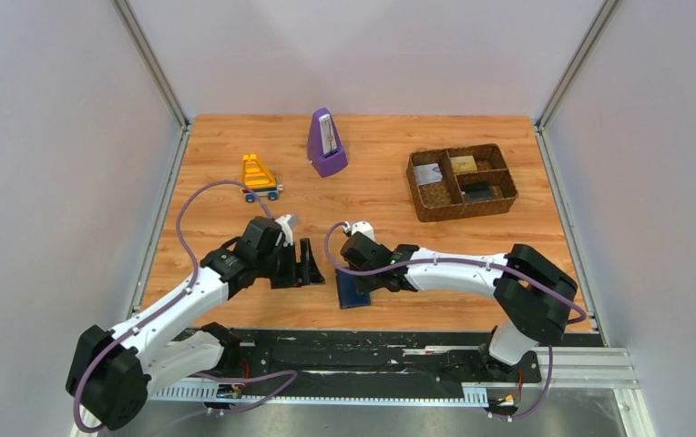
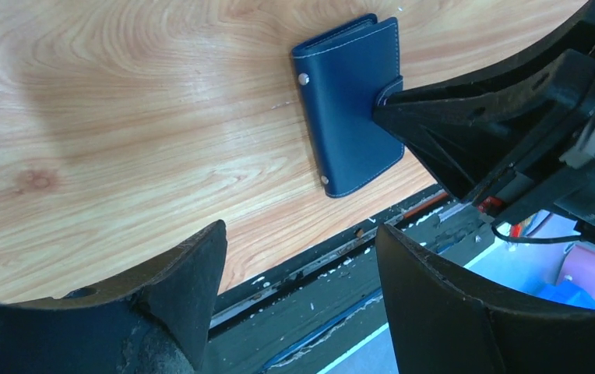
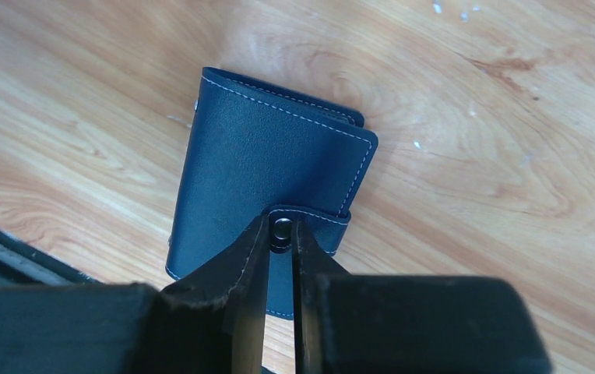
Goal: Take the credit cards out of the card holder
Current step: Open the card holder at the center of the board.
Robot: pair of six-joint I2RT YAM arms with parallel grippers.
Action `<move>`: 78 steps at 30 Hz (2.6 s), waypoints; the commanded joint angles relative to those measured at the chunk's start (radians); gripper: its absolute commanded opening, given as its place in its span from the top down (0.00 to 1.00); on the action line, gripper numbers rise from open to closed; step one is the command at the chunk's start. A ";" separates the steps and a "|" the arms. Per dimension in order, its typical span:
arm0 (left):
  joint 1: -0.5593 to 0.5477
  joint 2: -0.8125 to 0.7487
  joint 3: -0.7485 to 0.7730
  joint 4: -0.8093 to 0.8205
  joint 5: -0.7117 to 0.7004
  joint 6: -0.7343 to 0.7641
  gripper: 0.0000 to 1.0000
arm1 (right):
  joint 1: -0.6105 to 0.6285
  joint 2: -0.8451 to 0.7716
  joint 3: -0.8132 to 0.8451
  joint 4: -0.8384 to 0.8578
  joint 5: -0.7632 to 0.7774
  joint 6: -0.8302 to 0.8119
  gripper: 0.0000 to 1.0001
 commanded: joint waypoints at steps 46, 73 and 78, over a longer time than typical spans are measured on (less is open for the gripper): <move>-0.075 0.325 -0.184 0.683 0.172 -0.189 0.49 | -0.106 -0.192 -0.245 0.458 -0.376 0.055 1.00; -0.081 0.224 0.041 0.191 -0.032 -0.001 0.17 | -0.206 -0.365 -0.306 0.477 -0.533 0.180 1.00; -0.083 0.199 0.037 0.229 0.009 -0.021 0.13 | -0.205 -0.387 -0.289 0.482 -0.528 0.183 1.00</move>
